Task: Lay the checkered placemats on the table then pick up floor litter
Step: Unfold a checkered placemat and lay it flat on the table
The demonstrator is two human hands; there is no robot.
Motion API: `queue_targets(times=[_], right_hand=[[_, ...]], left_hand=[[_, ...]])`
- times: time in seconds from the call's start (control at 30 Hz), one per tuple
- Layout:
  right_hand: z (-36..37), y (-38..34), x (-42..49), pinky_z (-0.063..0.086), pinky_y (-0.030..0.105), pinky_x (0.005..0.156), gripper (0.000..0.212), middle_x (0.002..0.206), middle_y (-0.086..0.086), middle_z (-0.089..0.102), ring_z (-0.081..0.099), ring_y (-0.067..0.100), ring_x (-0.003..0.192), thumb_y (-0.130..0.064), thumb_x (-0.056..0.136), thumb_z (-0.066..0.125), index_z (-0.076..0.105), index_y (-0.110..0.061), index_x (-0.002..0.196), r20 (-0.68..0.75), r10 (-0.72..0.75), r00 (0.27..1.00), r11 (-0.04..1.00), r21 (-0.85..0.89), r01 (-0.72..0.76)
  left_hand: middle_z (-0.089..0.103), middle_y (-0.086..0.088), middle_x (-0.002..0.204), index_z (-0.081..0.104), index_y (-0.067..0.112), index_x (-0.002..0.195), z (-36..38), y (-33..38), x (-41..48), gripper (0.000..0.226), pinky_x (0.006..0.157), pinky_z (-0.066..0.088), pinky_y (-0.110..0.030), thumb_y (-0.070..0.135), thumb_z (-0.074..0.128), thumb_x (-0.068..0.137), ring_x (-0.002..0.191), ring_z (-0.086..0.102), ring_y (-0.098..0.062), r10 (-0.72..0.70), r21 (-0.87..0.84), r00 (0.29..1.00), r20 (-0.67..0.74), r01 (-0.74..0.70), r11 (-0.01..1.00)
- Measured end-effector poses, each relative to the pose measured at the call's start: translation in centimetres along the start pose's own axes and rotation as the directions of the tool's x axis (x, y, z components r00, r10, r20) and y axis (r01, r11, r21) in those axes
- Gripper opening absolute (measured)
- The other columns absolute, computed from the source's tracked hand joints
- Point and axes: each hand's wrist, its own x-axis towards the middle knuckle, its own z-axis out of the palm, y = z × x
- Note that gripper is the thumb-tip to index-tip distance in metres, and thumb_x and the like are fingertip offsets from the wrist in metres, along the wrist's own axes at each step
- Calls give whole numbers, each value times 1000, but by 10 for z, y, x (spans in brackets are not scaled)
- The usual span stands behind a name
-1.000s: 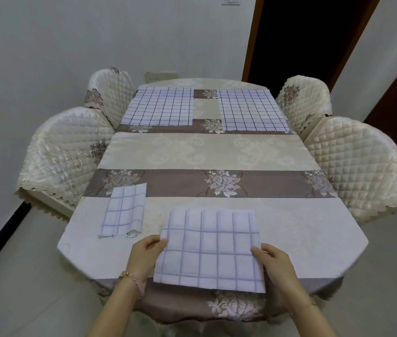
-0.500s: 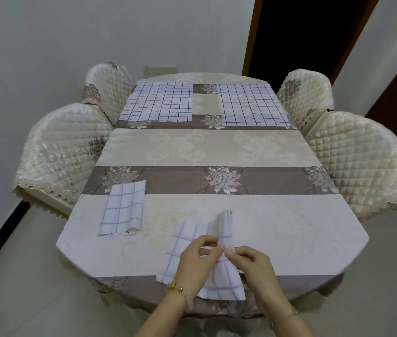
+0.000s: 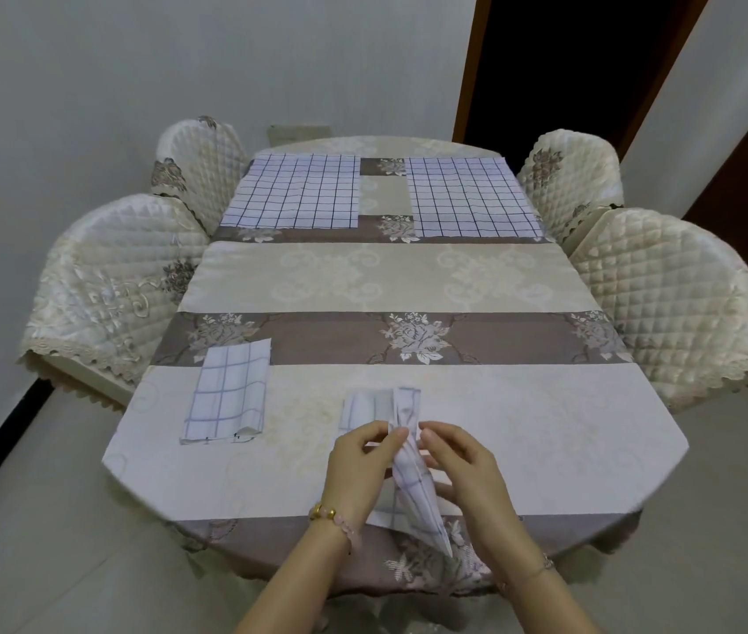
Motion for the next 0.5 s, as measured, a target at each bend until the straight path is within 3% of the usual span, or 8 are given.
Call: queue_targets(times=[0.1,0.2,0.23,0.3,0.4,0.5], right_hand=[[5,-15,6,60,18,65,6,103,-1,71,71,11,96,-20,100,68,69,-24,105,-19,-53,998,998,34,54],[12,-21,14,60,45,90,8,89,-3,67,67,16,91,-16,97,72,67,-20,93,-55,-94,994,996,-15,93],[13,-21,15,60,48,92,11,85,-2,66,65,19,88,-13,97,72,67,-17,88,-61,-101,993,995,-13,101],[13,-22,17,64,41,81,20,81,3,65,65,23,85,-8,100,67,66,-12,81,-64,-98,993,994,50,102],[4,-23,18,60,15,59,19,83,7,68,65,20,78,-7,104,61,68,-7,87,-82,-75,994,989,122,85],[-14,-15,21,61,12,56,13,90,11,71,67,20,78,-6,105,58,69,-1,100,-130,-39,991,981,184,63]], left_hand=[[62,-5,65,69,13,68,1,8,-1,21,72,53,-39,19,62,87,67,58,-14,130,138,992,-3,-128,982],[63,-2,69,68,20,66,2,13,-1,22,63,46,-21,17,61,87,66,57,-4,219,222,975,-16,-211,952],[62,1,68,68,21,67,2,15,-2,21,60,44,-15,17,62,86,66,56,-3,237,234,971,-12,-228,945],[63,5,65,69,21,68,0,17,0,19,59,42,-12,15,64,85,64,56,-1,235,194,972,-31,-225,955],[60,9,58,68,19,65,-12,14,5,20,62,43,-23,12,65,84,58,52,-3,178,73,976,-127,-169,983],[52,4,59,63,17,63,-29,12,8,23,66,40,-34,10,63,85,65,46,-14,90,-130,961,-262,-128,983]])
